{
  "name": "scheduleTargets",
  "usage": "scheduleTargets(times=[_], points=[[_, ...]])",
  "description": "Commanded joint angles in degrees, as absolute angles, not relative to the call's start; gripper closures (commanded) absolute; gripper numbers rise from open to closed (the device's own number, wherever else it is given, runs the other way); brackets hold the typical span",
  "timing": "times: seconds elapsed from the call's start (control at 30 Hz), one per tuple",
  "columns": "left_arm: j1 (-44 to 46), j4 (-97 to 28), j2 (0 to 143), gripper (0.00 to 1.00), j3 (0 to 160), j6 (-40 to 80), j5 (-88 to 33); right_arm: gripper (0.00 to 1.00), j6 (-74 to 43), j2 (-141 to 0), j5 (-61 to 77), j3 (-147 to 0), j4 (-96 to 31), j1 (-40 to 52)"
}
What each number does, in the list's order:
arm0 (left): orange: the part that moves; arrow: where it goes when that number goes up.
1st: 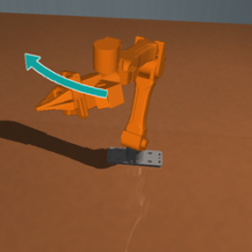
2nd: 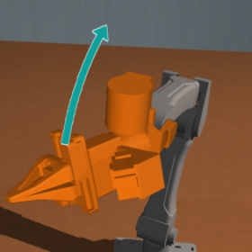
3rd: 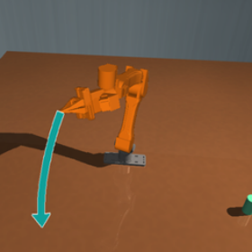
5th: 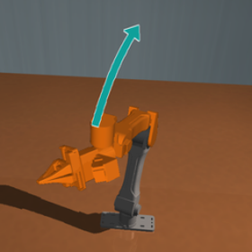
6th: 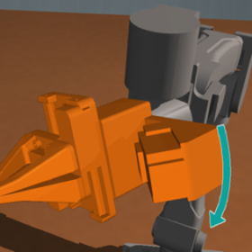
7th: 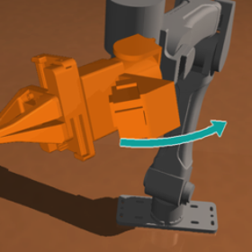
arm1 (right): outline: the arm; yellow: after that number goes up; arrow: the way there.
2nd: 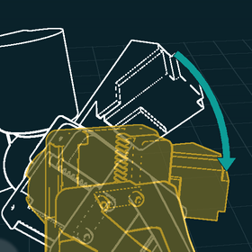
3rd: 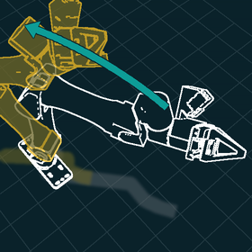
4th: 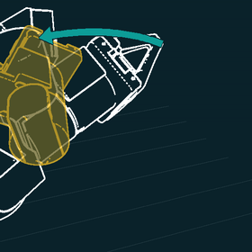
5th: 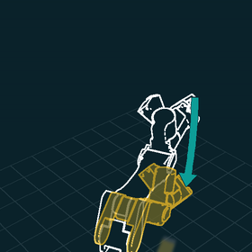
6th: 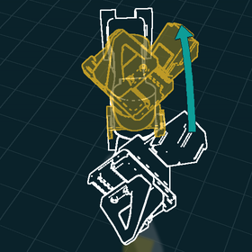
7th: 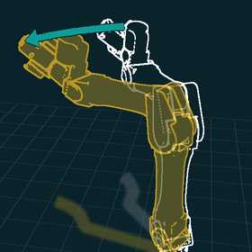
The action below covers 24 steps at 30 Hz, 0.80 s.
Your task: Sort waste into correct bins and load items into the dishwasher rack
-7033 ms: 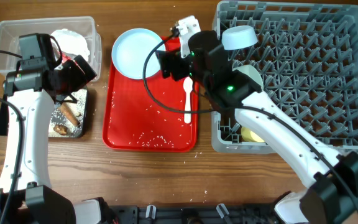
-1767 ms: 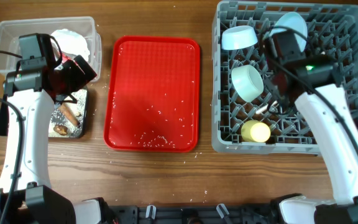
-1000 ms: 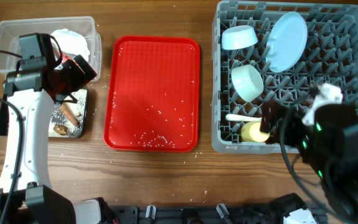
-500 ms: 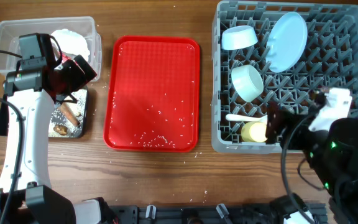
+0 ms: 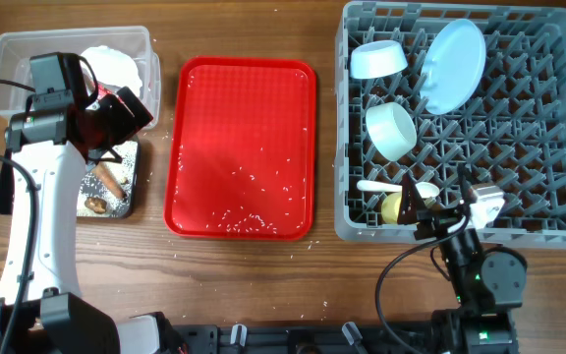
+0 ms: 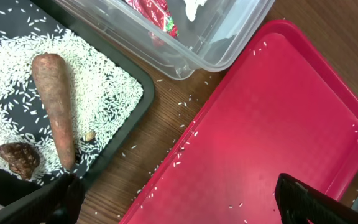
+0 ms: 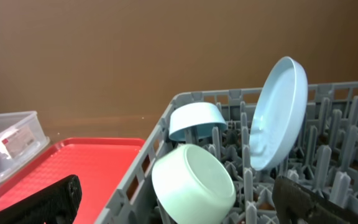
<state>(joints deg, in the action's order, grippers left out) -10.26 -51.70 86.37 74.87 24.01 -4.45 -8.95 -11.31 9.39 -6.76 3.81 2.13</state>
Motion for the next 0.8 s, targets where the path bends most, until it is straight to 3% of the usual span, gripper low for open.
scheduleTargets(times=[0.0, 0.17, 0.3, 0.77], points=[[-10.22, -51.72, 86.04, 0.0, 75.66, 22.9, -4.91, 0.0, -12.43, -6.92, 4.47, -2.98, 5.3, 1.85], [-10.22, -51.72, 86.04, 0.0, 75.66, 22.9, -4.91, 0.0, -14.59, -0.4, 0.6, -0.3, 1.58, 1.85], [-10.22, -51.72, 86.04, 0.0, 75.66, 22.9, -4.91, 0.0, -9.28, -0.16, 2.28, -0.3, 0.16, 1.85], [-10.24, -51.72, 86.04, 0.0, 75.66, 22.9, -4.91, 0.0, -9.17, -0.56, 3.46, -0.3, 0.14, 1.85]])
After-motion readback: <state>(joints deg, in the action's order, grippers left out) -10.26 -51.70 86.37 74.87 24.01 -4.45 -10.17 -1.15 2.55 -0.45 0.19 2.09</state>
